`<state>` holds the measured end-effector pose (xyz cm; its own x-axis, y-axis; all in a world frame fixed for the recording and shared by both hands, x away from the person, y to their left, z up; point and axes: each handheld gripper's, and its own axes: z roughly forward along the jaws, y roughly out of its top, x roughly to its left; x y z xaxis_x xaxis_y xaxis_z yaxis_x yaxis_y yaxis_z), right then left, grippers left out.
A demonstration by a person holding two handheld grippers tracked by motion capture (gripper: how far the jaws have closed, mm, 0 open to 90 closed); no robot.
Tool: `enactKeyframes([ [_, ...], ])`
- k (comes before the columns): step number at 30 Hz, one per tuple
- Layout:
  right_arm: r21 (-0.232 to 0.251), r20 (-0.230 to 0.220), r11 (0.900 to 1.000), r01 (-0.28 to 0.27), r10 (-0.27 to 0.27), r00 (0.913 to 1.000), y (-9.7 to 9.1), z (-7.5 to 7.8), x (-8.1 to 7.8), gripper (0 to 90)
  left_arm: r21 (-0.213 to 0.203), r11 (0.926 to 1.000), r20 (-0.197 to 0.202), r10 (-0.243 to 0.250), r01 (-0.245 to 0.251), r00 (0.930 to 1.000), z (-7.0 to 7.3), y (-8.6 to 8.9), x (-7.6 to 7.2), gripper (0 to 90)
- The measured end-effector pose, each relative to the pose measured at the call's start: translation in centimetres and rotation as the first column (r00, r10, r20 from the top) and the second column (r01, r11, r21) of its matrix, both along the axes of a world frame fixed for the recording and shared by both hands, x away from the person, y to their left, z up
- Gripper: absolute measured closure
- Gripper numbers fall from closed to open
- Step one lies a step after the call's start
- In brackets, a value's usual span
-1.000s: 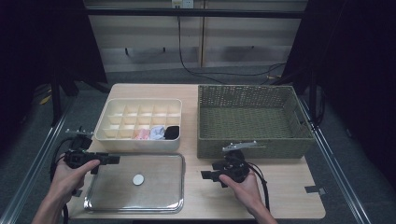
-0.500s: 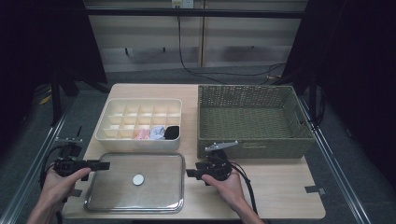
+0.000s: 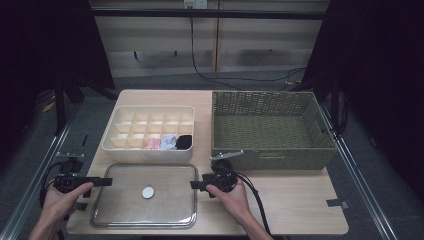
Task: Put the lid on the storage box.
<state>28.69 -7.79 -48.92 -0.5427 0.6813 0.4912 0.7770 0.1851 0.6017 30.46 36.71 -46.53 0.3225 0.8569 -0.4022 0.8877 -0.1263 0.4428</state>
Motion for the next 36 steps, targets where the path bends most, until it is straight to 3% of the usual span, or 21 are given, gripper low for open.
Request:
enactKeyframes([
  [2,-0.004,0.005,1.0000,0.007,-0.007,1.0000,0.1,-0.1,0.0,36.1,-0.024,0.9997,-0.009,-0.010,0.010,0.9999,-0.3,0.2,-0.1,33.8],
  [4,-0.005,-0.001,0.9998,0.018,-0.018,0.9998,0.2,-0.3,0.1,36.7,-0.060,0.9981,-0.015,0.011,-0.012,0.9998,-0.7,0.6,-0.4,34.0],
  [5,-0.010,0.001,0.9995,0.030,-0.030,0.9996,0.3,-0.4,0.1,37.0,-0.040,0.9991,-0.020,0.013,-0.014,0.9997,-0.9,0.7,-0.5,34.3],
  [7,-0.011,0.008,0.9990,0.042,-0.042,0.9991,0.4,-0.5,0.1,38.1,-0.064,0.9973,-0.018,0.035,-0.036,0.9992,-1.0,0.9,-0.8,34.5],
  [14,-0.024,0.000,0.9976,0.065,-0.065,0.9979,1.3,-1.0,-0.1,37.8,-0.010,0.9998,-0.022,0.018,-0.018,0.9996,-1.3,0.8,-0.7,33.6],
  [16,-0.032,0.010,0.9973,0.067,-0.066,0.9977,1.6,-1.1,-0.2,38.9,0.004,0.9996,0.000,0.027,-0.027,0.9996,-1.3,0.7,-1.0,33.9],
  [22,-0.025,0.014,0.9957,0.089,-0.089,0.9959,2.1,-1.2,-0.6,38.5,-0.030,0.9989,0.018,0.037,-0.036,0.9992,-1.6,0.6,-1.2,33.9],
  [24,-0.008,0.006,0.9952,0.098,-0.098,0.9952,2.1,-1.3,-0.6,38.6,-0.044,0.9990,0.010,0.008,-0.007,0.9999,-1.6,0.4,-1.2,36.2],
  [26,0.010,-0.010,0.9922,0.124,-0.124,0.9922,2.1,-1.3,-0.6,38.7,-0.016,0.9999,0.013,-0.005,0.006,0.9999,-1.5,0.2,-1.2,35.0],
  [30,0.034,-0.044,0.9853,0.167,-0.166,0.9852,2.1,-1.4,-0.5,39.5,-0.036,0.9992,0.004,0.018,-0.018,0.9998,-1.6,0.2,-0.9,35.0],
  [36,0.069,-0.082,0.9759,0.207,-0.201,0.9761,1.8,-1.5,-0.4,43.2,-0.017,0.9998,0.004,0.012,-0.012,0.9999,-1.5,0.0,-0.7,34.7],
])
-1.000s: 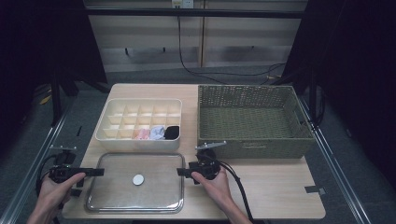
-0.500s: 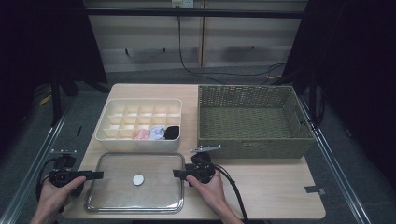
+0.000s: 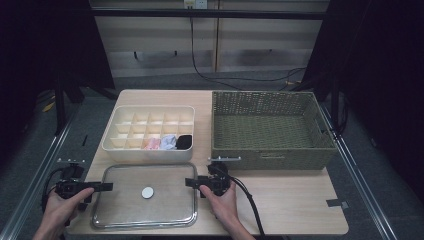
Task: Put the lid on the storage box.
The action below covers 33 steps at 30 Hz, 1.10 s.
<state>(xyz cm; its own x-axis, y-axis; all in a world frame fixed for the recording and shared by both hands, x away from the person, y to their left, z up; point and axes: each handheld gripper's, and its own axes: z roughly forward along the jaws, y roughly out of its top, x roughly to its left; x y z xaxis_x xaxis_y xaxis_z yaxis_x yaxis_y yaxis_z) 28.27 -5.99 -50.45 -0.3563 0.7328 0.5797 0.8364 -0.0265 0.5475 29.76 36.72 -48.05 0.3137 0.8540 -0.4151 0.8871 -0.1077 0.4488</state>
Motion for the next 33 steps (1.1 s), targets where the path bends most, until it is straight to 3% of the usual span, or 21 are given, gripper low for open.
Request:
enactKeyframes([
  [4,-0.001,0.005,0.9996,0.029,-0.029,0.9996,-0.2,0.0,0.3,42.5,-0.032,0.9995,-0.006,-0.008,0.007,1.0000,-0.1,0.1,0.2,34.9],
  [8,-0.001,0.011,0.9992,0.041,-0.041,0.9991,0.0,0.0,0.3,40.2,-0.017,0.9998,0.000,-0.010,0.010,0.9999,-0.1,-0.1,0.3,35.1],
  [13,0.067,-0.029,0.9959,0.060,-0.058,0.9979,-0.5,-0.3,0.2,42.3,0.010,0.9992,-0.001,-0.040,0.040,0.9992,0.0,-0.2,0.4,35.5],
  [17,0.096,-0.059,0.9941,0.051,-0.045,0.9972,-0.9,-0.4,0.1,43.9,0.010,0.9993,-0.006,-0.036,0.036,0.9993,0.0,-0.1,0.5,35.6],
  [24,0.185,-0.108,0.9812,0.057,-0.037,0.9935,-1.9,-0.9,0.2,48.5,0.023,0.9989,0.000,-0.042,0.042,0.9991,0.1,-0.1,0.5,38.4],
  [25,0.190,-0.111,0.9802,0.057,-0.037,0.9932,-2.0,-0.9,0.1,48.7,0.010,0.9997,-0.002,-0.023,0.023,0.9997,0.0,-0.2,0.5,38.6],
  [26,0.196,-0.111,0.9790,0.056,-0.034,0.9932,-2.1,-1.0,0.1,50.1,0.028,0.9983,-0.002,-0.052,0.052,0.9987,0.1,0.0,0.6,38.6],
  [29,0.231,-0.125,0.9703,0.072,-0.044,0.9911,-2.4,-1.2,0.0,52.6,0.027,0.9987,-0.001,-0.043,0.043,0.9991,0.1,-0.2,0.5,39.4],
  [33,0.240,-0.118,0.9685,0.067,-0.040,0.9922,-2.5,-1.1,-0.1,53.8,0.028,0.9989,-0.001,-0.036,0.037,0.9993,0.1,-0.2,0.5,39.4],
])
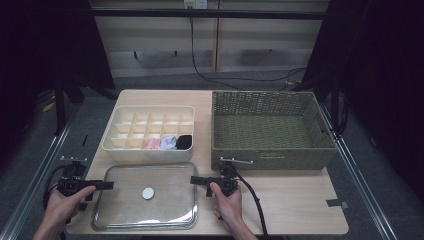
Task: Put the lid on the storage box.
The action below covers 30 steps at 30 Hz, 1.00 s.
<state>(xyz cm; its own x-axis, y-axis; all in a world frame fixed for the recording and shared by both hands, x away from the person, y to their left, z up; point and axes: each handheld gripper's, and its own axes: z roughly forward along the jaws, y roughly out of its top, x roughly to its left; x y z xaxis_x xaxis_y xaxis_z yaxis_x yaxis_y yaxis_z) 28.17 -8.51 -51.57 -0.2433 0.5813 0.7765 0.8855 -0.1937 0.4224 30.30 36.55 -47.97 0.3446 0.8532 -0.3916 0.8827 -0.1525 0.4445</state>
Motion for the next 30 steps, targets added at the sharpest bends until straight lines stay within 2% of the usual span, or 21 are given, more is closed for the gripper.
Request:
enactKeyframes([
  [3,0.015,0.004,0.9999,0.009,-0.009,1.0000,0.0,-0.1,-0.1,54.8,0.001,1.0000,0.010,0.002,-0.002,0.9999,0.0,-0.1,-0.2,39.2],
  [5,0.020,0.003,0.9995,0.024,-0.024,0.9997,-0.1,-0.1,-0.2,58.0,-0.020,0.9995,0.007,0.026,-0.026,0.9996,-0.1,0.0,-0.3,39.1],
  [7,0.035,0.001,0.9988,0.035,-0.035,0.9994,-0.2,-0.2,-0.2,58.7,-0.014,0.9998,0.005,0.016,-0.016,0.9999,0.0,-0.1,-0.2,39.2],
  [8,0.029,0.005,0.9988,0.038,-0.039,0.9992,-0.1,-0.2,-0.2,58.8,-0.009,0.9999,0.004,0.008,-0.008,1.0000,0.0,0.0,-0.2,39.1],
  [10,0.025,0.016,0.9995,0.018,-0.018,0.9997,-0.2,-0.1,-0.3,60.5,-0.022,0.9995,0.005,0.024,-0.024,0.9997,-0.1,0.0,-0.2,38.5],
  [11,0.036,0.014,0.9992,0.018,-0.019,0.9997,-0.2,-0.2,-0.3,61.0,-0.015,0.9999,0.002,0.005,-0.005,1.0000,-0.1,0.2,-0.2,38.5],
  [12,0.062,0.002,0.9979,0.020,-0.021,0.9998,-0.3,-0.2,-0.3,63.3,-0.026,0.9995,0.004,0.019,-0.018,0.9998,-0.1,0.0,-0.2,38.6],
  [14,0.089,0.012,0.9957,-0.025,0.024,0.9997,0.0,-0.2,-0.4,65.5,-0.053,0.9985,-0.002,0.017,-0.017,0.9999,-0.2,0.0,-0.2,38.6],
  [15,0.088,0.011,0.9958,-0.026,0.025,0.9996,0.2,0.0,-0.5,65.4,-0.054,0.9985,-0.001,0.005,-0.005,1.0000,-0.2,0.0,-0.2,38.5],
  [17,0.028,0.042,0.9990,-0.035,0.033,0.9985,0.5,0.4,-0.4,64.9,-0.048,0.9989,0.003,0.001,-0.001,1.0000,-0.2,0.0,-0.1,38.2],
  [21,0.011,0.048,0.9978,-0.065,0.065,0.9968,0.3,0.7,0.0,68.9,-0.059,0.9983,-0.004,0.007,-0.007,1.0000,-0.2,-0.2,0.0,38.2],
  [23,-0.011,0.057,0.9957,-0.092,0.093,0.9941,0.3,0.8,0.1,68.8,-0.045,0.9989,0.000,-0.011,0.011,0.9999,-0.2,-0.1,0.1,38.1],
  [24,-0.015,0.057,0.9949,-0.099,0.100,0.9933,0.3,0.8,0.2,68.3,-0.048,0.9989,0.003,0.001,-0.001,1.0000,-0.2,-0.2,0.1,38.0],
  [30,-0.043,0.050,0.9835,-0.176,0.178,0.9828,0.3,0.3,0.3,67.8,-0.042,0.9991,0.001,-0.012,0.012,0.9999,-0.2,-0.2,0.4,38.0],
])
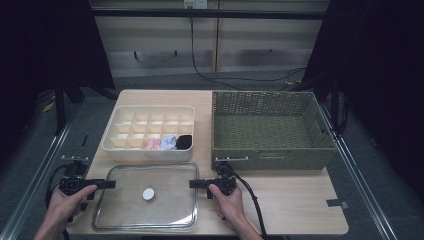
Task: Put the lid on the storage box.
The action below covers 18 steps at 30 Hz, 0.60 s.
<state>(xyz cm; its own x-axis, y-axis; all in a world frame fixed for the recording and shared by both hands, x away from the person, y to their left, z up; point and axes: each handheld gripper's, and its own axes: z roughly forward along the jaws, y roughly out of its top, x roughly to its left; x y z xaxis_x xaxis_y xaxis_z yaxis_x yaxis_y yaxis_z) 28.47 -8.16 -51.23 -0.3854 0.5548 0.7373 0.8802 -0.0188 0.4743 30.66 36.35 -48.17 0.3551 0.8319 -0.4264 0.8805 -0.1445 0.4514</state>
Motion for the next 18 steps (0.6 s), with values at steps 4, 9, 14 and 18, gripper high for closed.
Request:
enactKeyframes([
  [4,-0.020,0.015,0.9994,-0.028,0.029,0.9995,0.18,-0.01,-0.01,66.1,0.021,0.9998,0.001,0.001,-0.001,1.0000,0.11,-0.37,0.13,37.9],
  [9,-0.047,0.016,0.9979,-0.045,0.046,0.9988,0.30,-0.09,0.22,65.4,0.011,0.9999,0.006,0.000,0.000,1.0000,0.03,-0.24,0.13,37.4],
  [14,-0.064,0.023,0.9977,-0.022,0.024,0.9994,-0.18,0.07,0.30,70.3,-0.014,0.9998,0.007,0.014,-0.014,0.9999,-0.09,0.05,0.07,37.9],
  [18,-0.049,0.037,0.9983,-0.031,0.033,0.9988,-0.64,0.15,0.19,72.9,-0.013,0.9996,0.015,0.025,-0.025,0.9996,-0.13,0.03,-0.02,37.9],
])
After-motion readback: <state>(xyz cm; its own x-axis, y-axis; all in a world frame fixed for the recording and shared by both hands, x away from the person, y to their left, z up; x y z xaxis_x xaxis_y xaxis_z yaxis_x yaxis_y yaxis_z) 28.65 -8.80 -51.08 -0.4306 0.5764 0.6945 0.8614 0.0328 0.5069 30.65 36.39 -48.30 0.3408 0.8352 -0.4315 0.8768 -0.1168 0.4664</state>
